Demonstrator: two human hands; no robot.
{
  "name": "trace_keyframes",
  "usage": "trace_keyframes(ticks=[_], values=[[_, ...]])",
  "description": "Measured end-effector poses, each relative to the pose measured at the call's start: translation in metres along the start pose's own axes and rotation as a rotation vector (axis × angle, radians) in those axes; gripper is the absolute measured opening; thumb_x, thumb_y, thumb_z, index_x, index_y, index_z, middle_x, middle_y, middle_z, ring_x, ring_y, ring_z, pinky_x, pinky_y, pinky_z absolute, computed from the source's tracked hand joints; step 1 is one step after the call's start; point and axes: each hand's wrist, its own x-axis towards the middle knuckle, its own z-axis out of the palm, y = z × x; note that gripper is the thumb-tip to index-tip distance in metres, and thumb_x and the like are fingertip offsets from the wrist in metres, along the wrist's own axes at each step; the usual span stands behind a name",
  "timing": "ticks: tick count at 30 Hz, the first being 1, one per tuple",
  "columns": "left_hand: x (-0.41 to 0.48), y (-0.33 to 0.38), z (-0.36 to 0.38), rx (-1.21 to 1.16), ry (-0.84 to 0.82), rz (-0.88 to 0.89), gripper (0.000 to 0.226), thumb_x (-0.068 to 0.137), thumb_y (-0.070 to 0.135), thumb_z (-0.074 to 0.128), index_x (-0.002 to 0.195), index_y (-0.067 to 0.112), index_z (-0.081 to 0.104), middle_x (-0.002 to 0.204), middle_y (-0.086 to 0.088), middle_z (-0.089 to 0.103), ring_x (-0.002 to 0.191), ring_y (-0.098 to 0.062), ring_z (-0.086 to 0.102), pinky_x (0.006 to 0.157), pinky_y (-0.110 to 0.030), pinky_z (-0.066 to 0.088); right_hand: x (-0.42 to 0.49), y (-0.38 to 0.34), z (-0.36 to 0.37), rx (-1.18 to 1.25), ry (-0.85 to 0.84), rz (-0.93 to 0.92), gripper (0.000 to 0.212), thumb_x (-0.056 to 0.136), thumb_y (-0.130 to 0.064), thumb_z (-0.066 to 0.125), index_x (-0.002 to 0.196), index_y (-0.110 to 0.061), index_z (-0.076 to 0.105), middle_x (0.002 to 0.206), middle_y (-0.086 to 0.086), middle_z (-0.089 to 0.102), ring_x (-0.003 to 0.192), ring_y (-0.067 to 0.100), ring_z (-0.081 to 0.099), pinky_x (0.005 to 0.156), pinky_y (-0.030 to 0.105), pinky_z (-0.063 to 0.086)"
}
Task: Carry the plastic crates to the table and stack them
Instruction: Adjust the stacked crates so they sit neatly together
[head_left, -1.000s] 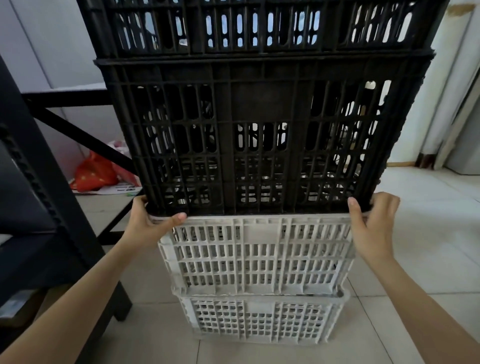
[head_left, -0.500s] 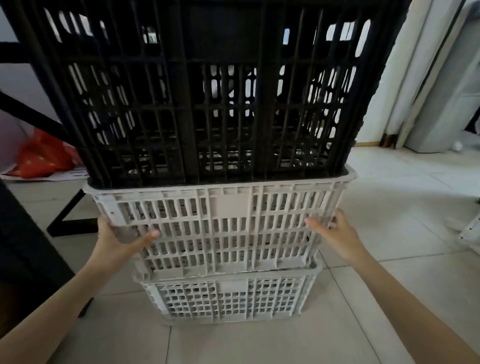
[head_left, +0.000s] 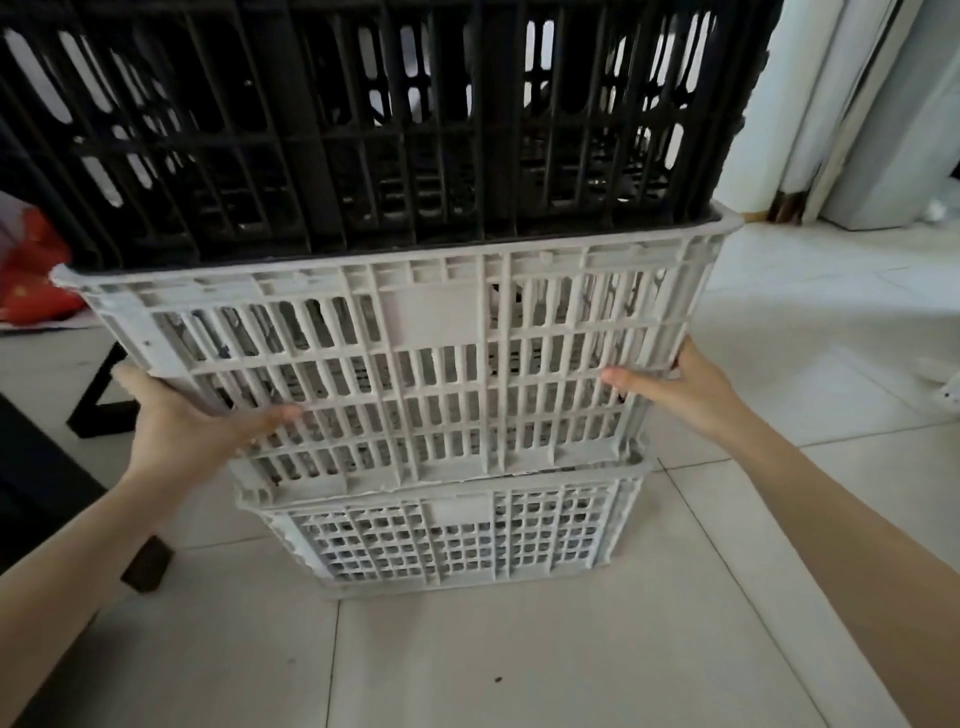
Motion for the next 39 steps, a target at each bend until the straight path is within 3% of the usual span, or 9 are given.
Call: trace_keyframes(ticks=[5,7,10,14,18,22,31,34,39], values=[[-0.004,-0.001,-0.009,-0.057,-0.074,0.053,0.122,0.029,0.049,0.089,0.127,0.041,0.017,0.138,-0.016,0.046,0.123,-0.02,0.046,0.095,-0.042,0.045,-0.004,0.022,-0.002,0.016,-0.112,0.066,0.122,0.044,-0.059,0.08,0.145,-0.031,0.019,0.141,0.0,0.044,0.116,0.025,0.057,0.099,0.048,0.045],[-0.007,-0.024,-0.012,-0.041,-0.108,0.074,0.126,0.026,0.046,0.089,0.133,0.028,0.025,0.133,-0.013,0.048,0.122,-0.03,0.051,0.095,-0.051,0.049,-0.007,0.042,0.0,0.005,-0.187,0.08,0.12,0.045,-0.042,0.09,0.142,-0.031,0.021,0.132,-0.001,0.046,0.115,0.025,0.056,0.099,0.043,0.045],[-0.016,-0.067,-0.001,-0.002,-0.233,0.063,0.129,0.022,0.047,0.089,0.133,0.015,0.033,0.121,0.0,0.052,0.118,-0.024,0.052,0.094,-0.044,0.047,-0.007,0.075,0.012,-0.045,-0.235,0.094,0.116,0.048,-0.02,0.094,0.141,-0.025,0.024,0.129,-0.001,0.049,0.12,0.022,0.049,0.104,0.042,0.042],[-0.033,-0.114,0.023,0.119,-0.277,0.011,0.106,0.017,0.046,0.09,0.108,0.017,0.043,0.097,0.011,0.051,0.1,-0.02,0.054,0.079,-0.034,0.044,-0.008,0.106,0.042,-0.021,-0.193,0.063,0.106,0.047,-0.011,0.093,0.133,-0.027,0.033,0.119,-0.011,0.059,0.116,0.017,0.056,0.076,0.015,0.049],[-0.03,-0.118,0.044,0.11,-0.166,0.002,0.073,0.035,0.021,0.096,0.088,0.018,0.045,0.084,0.006,0.055,0.077,-0.015,0.057,0.06,-0.031,0.049,0.0,0.117,0.05,-0.064,-0.085,0.009,0.11,0.038,-0.025,0.096,0.131,-0.019,0.037,0.126,0.0,0.051,0.119,0.019,0.049,0.097,0.037,0.046],[-0.021,-0.126,0.052,0.179,-0.119,0.029,0.07,0.044,0.029,0.095,0.102,0.011,0.061,0.09,-0.007,0.071,0.082,-0.028,0.07,0.071,-0.049,0.059,0.003,0.115,0.047,-0.095,-0.067,-0.038,0.122,0.032,-0.03,0.097,0.136,-0.016,0.034,0.131,0.002,0.044,0.121,0.018,0.045,0.103,0.033,0.039],[-0.022,-0.124,0.049,0.213,-0.13,0.063,0.092,0.043,0.034,0.096,0.117,0.025,0.044,0.106,0.003,0.067,0.094,-0.025,0.066,0.083,-0.051,0.056,-0.014,0.124,0.058,-0.023,0.03,-0.011,0.094,0.048,-0.013,0.092,0.115,-0.046,0.034,0.107,-0.012,0.066,0.101,0.013,0.065,0.093,0.045,0.052],[-0.025,-0.119,0.05,0.207,-0.112,0.055,0.085,0.045,0.029,0.096,0.103,0.038,0.033,0.099,0.009,0.059,0.087,-0.02,0.059,0.078,-0.046,0.054,-0.018,0.123,0.059,-0.005,0.03,-0.005,0.089,0.054,-0.013,0.091,0.113,-0.044,0.032,0.105,-0.013,0.067,0.098,0.015,0.066,0.09,0.043,0.053],[-0.025,-0.121,0.049,0.189,-0.138,0.024,0.102,0.049,0.026,0.095,0.124,0.029,0.026,0.108,0.006,0.058,0.091,-0.022,0.059,0.085,-0.051,0.055,-0.023,0.13,0.07,0.031,0.053,-0.007,0.065,0.069,-0.01,0.082,0.11,-0.031,0.036,0.103,-0.014,0.065,0.099,0.016,0.066,0.09,0.043,0.053]])
